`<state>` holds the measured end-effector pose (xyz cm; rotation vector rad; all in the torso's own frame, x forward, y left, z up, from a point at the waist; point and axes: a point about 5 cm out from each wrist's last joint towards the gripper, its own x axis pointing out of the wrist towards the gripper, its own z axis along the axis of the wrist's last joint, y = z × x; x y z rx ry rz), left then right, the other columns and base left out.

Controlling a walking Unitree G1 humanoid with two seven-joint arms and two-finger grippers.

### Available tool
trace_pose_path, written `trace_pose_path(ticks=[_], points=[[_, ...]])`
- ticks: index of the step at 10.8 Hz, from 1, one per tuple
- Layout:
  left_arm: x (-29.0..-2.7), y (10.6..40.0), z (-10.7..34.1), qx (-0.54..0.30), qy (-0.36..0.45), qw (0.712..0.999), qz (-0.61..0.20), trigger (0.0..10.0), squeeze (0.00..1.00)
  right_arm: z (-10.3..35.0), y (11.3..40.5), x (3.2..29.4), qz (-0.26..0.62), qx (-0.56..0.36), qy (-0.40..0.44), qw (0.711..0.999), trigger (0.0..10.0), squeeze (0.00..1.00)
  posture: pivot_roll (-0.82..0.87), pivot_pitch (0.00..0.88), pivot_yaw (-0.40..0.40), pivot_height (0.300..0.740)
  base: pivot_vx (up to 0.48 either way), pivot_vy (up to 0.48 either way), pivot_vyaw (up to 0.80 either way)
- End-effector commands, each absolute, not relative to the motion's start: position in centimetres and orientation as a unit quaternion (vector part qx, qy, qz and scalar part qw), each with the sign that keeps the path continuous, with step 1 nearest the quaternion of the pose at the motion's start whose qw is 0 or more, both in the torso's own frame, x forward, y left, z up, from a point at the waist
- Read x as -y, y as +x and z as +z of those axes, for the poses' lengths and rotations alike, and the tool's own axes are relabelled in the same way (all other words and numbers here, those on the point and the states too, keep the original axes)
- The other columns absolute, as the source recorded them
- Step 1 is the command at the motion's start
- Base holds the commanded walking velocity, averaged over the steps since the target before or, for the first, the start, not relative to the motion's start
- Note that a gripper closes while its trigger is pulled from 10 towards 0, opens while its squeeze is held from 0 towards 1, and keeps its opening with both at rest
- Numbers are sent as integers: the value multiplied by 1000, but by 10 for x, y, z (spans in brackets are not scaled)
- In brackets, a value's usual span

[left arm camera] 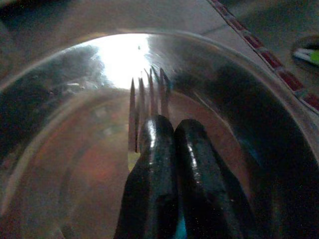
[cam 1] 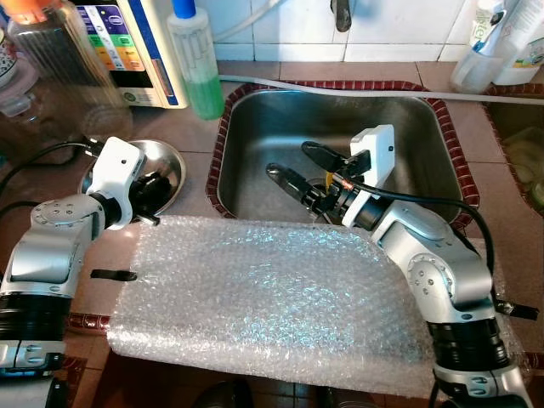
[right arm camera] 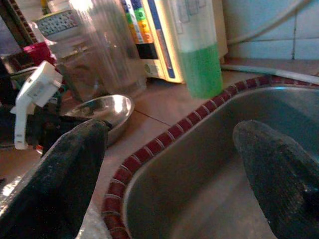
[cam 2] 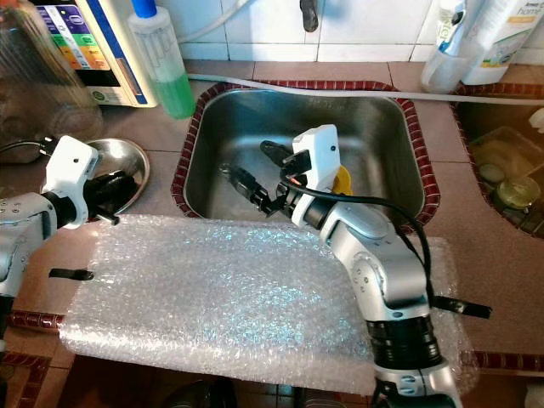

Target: Kitchen organization

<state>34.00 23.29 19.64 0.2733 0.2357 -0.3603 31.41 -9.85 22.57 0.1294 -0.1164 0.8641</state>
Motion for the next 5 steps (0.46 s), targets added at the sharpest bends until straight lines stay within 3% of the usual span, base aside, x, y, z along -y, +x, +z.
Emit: trace_pose_path(ticks=[1,5], points=[[-236,339,201,-103,131,972,-164,0,0,234,313,93,423,73,56,901,10000,0,-126,281,88,740,0,0,0],[-226,329,214,-40,122,985,-116,0,0,237,322,67,412,98,72,903,10000,0,-87,230,104,740,0,0,0]])
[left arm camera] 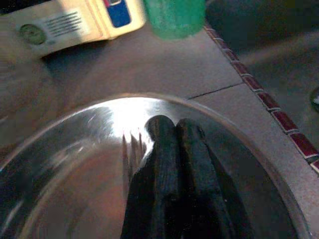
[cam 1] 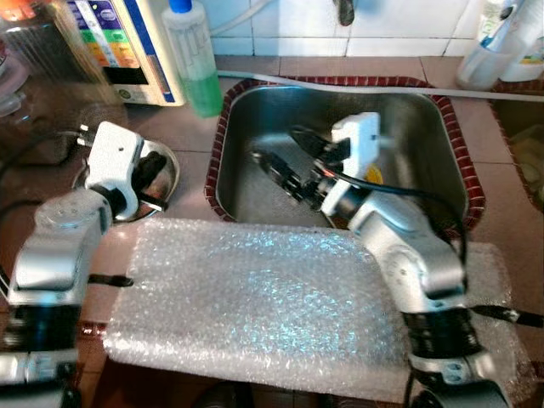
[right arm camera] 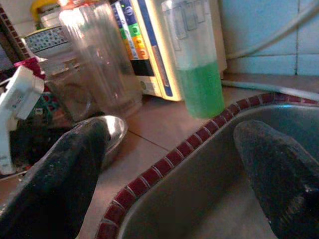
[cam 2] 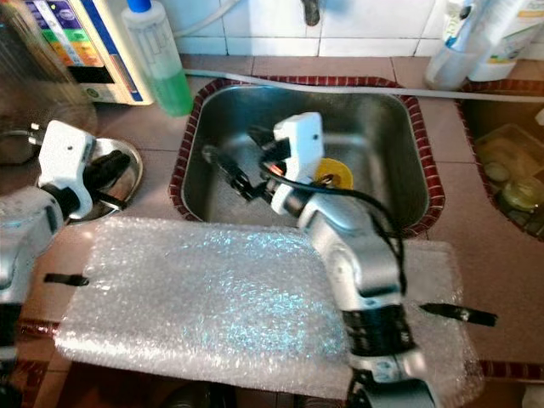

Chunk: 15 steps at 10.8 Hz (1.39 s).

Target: Kitchen organization

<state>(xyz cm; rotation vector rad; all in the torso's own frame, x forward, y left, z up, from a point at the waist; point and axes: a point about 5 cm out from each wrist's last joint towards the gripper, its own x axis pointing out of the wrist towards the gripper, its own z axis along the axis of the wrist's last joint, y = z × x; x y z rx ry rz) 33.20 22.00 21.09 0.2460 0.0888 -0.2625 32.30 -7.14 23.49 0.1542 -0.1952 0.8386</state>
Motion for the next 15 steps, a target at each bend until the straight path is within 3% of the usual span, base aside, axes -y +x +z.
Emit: trace_pose_path(ticks=[1,5,8,9,10,11,12,15], points=[[-223,328,218,-24,130,985,-113,0,0,237,323,68,412,100,72,903,10000,0,-78,234,97,740,0,0,0],[-223,317,227,56,100,992,-60,0,0,237,330,76,375,114,63,918,10000,0,-74,225,64,740,0,0,0],[-196,306,227,104,92,987,-84,0,0,242,335,84,337,137,46,931,10000,0,-84,219,66,740,0,0,0],[-188,306,228,99,133,980,-112,0,0,242,337,89,327,140,45,934,10000,0,-83,211,66,740,0,0,0],[-189,308,232,93,160,974,-131,4510,0,241,338,90,321,140,46,935,10000,0,-77,208,68,740,0,0,0],[-193,310,237,100,151,975,-125,10000,0,240,338,90,321,140,46,936,10000,0,-70,206,72,740,0,0,0],[-199,311,240,117,127,980,-95,10000,1000,240,337,88,319,145,47,935,10000,0,-72,205,77,740,0,0,0],[-178,296,230,165,65,983,-39,10000,1000,239,335,89,306,154,40,939,10000,0,-84,210,76,740,0,0,0]])
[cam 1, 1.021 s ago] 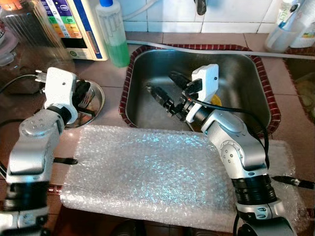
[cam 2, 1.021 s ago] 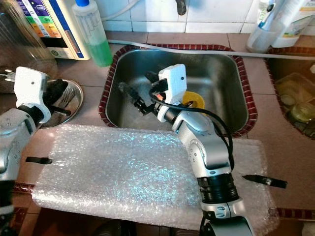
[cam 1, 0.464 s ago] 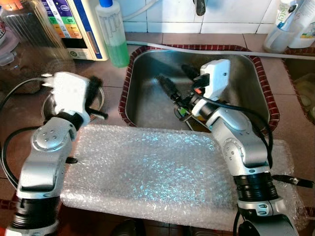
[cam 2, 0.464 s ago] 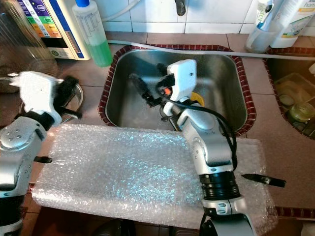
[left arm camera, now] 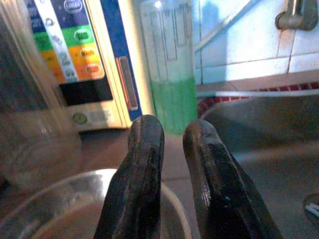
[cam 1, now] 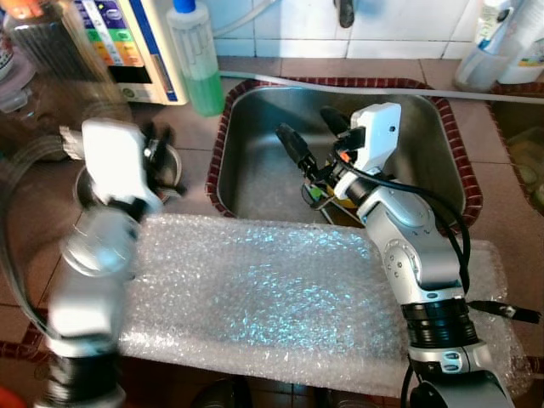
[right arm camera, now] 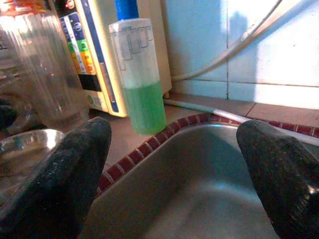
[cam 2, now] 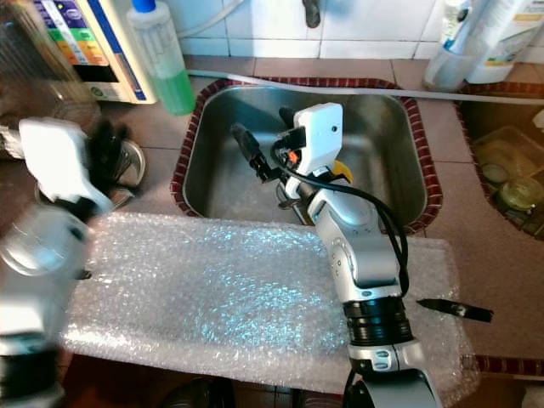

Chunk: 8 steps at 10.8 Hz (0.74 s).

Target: Kitchen organization

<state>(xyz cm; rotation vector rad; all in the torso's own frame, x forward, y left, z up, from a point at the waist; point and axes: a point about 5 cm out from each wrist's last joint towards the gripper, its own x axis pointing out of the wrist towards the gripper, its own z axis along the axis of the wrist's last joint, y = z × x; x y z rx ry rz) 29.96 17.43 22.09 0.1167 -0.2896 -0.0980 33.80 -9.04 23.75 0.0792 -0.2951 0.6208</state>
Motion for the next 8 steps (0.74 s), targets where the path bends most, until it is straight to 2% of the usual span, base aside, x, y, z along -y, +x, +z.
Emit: trace_pose_path(ticks=[1,2,5,8], points=[[-174,294,228,166,82,982,-42,10000,1000,239,335,89,306,154,34,939,10000,0,-87,211,72,740,0,0,0],[-178,295,228,159,86,983,-43,10000,1000,238,335,90,306,153,34,939,10000,0,-83,211,72,740,0,0,0],[-234,304,255,121,153,977,-82,10000,1000,236,335,87,305,151,35,940,10000,0,-64,222,82,740,0,0,0],[-251,295,234,22,161,972,-169,10000,1000,232,334,87,308,146,36,939,10000,0,-62,229,86,740,0,0,0]])
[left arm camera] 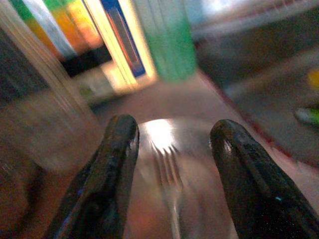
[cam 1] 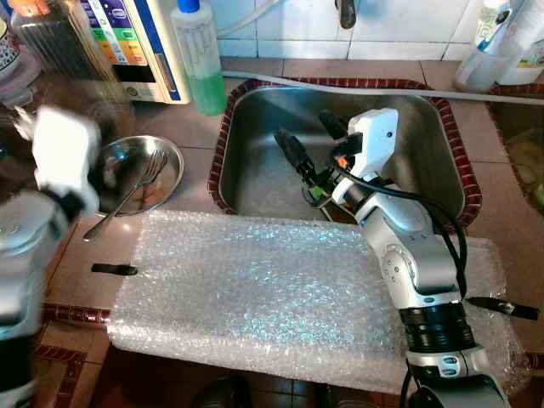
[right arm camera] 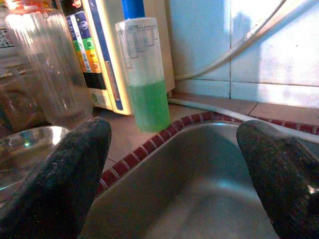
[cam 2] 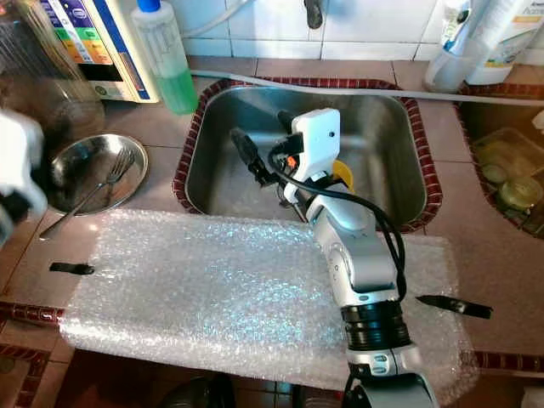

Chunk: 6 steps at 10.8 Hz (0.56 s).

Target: Kitchen organization

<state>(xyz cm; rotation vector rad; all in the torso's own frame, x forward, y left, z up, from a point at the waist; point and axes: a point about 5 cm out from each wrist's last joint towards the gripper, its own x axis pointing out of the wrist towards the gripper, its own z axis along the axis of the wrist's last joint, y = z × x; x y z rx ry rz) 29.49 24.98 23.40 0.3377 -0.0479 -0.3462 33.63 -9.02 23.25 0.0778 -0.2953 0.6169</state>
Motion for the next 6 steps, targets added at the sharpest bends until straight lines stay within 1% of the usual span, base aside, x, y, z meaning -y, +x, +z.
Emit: trace_pose_path(ticks=[1,6], points=[[-251,294,233,15,164,970,-180,10000,1000,232,334,87,309,146,35,939,10000,0,-62,230,86,740,0,0,0],[-251,294,233,15,164,970,-180,10000,1000,232,334,87,309,146,35,939,10000,0,-62,230,86,740,0,0,0]])
